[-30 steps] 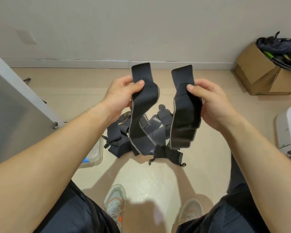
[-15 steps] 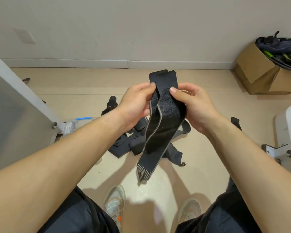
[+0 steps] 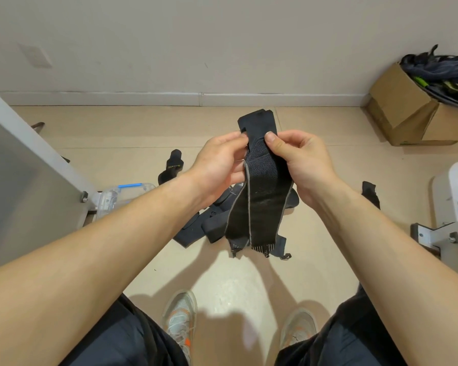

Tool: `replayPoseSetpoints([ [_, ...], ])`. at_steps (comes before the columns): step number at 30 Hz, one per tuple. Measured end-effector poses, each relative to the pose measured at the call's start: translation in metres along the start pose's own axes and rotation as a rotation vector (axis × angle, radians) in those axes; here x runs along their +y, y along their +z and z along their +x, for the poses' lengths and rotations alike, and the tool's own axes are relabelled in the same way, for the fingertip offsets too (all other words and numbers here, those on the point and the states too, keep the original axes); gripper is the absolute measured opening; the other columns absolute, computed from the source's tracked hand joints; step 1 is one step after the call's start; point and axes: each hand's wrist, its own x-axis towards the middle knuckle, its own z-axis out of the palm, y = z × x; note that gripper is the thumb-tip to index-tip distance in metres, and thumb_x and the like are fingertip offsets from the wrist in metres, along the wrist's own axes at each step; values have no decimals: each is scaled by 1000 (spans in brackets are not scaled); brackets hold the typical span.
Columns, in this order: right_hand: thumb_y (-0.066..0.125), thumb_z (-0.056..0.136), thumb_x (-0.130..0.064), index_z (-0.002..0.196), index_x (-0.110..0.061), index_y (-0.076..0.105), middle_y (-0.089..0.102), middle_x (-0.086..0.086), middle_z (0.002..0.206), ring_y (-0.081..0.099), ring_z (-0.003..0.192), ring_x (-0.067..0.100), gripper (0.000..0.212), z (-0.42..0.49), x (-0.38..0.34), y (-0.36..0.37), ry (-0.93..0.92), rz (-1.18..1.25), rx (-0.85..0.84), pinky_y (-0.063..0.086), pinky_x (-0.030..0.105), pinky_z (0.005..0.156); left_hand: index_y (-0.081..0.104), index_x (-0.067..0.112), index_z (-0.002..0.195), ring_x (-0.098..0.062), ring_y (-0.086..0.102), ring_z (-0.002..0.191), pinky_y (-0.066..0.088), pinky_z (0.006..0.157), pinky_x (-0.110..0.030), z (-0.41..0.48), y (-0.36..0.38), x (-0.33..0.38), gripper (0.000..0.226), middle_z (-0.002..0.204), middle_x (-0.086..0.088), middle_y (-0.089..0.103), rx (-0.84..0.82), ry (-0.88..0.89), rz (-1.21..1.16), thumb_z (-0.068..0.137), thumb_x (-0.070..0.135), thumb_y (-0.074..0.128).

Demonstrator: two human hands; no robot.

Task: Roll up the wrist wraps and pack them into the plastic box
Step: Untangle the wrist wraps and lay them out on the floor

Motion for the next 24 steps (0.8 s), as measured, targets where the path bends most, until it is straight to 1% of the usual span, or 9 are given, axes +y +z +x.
replayPoseSetpoints([
  [8, 75, 92, -16, 84, -8, 71, 74, -1, 67, 69, 60, 11, 12, 1, 3, 0, 18, -16, 34, 52, 21, 54, 70, 15, 105, -23, 74, 92, 60, 83, -38, 1, 2, -4, 25, 103, -10, 76, 16, 5, 19, 108, 19, 46],
  [10, 77, 91, -19, 82, -9, 71, 74, 0, 68, 69, 60, 12, 14, 2, 5, 0, 6, -59, 48, 53, 22, 55, 70, 13, 112, -25, 75, 91, 61, 84, -39, 1, 3, -3, 28, 104, -12, 76, 35, -10, 25, 108, 24, 44],
  [13, 83, 85, -31, 79, -12, 70, 76, 7, 77, 73, 69, 20, 24, 6, 8, -3, -11, -182, 101, 58, 34, 64, 65, 5, 126, -32, 74, 104, 60, 93, -42, 2, 5, -5, 43, 115, -19, 74, 21, -12, 106, 106, 40, 48],
  [15, 86, 75, -49, 74, -17, 65, 77, 10, 81, 75, 77, 27, 38, 8, 10, -7, -35, -328, 163, 59, 43, 71, 64, 3, 125, -30, 74, 105, 59, 94, -42, 2, 5, -10, 36, 114, -18, 75, 25, 44, 183, 103, 31, 58],
  [17, 82, 68, -66, 73, -20, 60, 76, 8, 84, 74, 83, 28, 51, 7, 13, -7, -18, -430, 174, 59, 45, 73, 66, 5, 123, -27, 75, 101, 59, 95, -44, 3, 2, -12, 25, 109, -16, 76, 80, 101, 227, 101, 15, 61],
  [19, 70, 68, -80, 81, -25, 58, 74, 5, 91, 73, 88, 26, 58, 6, 18, -4, 4, -520, 141, 59, 48, 79, 67, 7, 122, -27, 76, 99, 58, 96, -46, 6, -1, -12, 22, 105, -14, 77, 105, 119, 255, 102, 10, 60],
  [21, 55, 72, -88, 94, -29, 64, 71, 2, 100, 70, 94, 21, 63, 9, 22, -4, -50, -595, 85, 58, 50, 86, 67, 7, 121, -25, 76, 98, 59, 94, -43, 8, 0, -9, 21, 103, -12, 78, 102, 127, 263, 103, 9, 57],
  [22, 51, 78, -87, 98, -29, 67, 71, 2, 102, 69, 96, 20, 63, 10, 22, -4, -82, -590, 49, 57, 50, 88, 67, 6, 120, -24, 76, 97, 60, 91, -41, 8, 2, -7, 21, 102, -12, 78, 112, 136, 255, 103, 9, 56],
  [24, 47, 95, -70, 107, -24, 70, 74, 4, 104, 71, 100, 20, 52, 10, 22, -5, -87, -435, -89, 57, 48, 93, 67, 5, 116, -22, 76, 91, 61, 85, -36, 11, 6, -1, 18, 97, -9, 77, 170, 166, 213, 104, 9, 54],
])
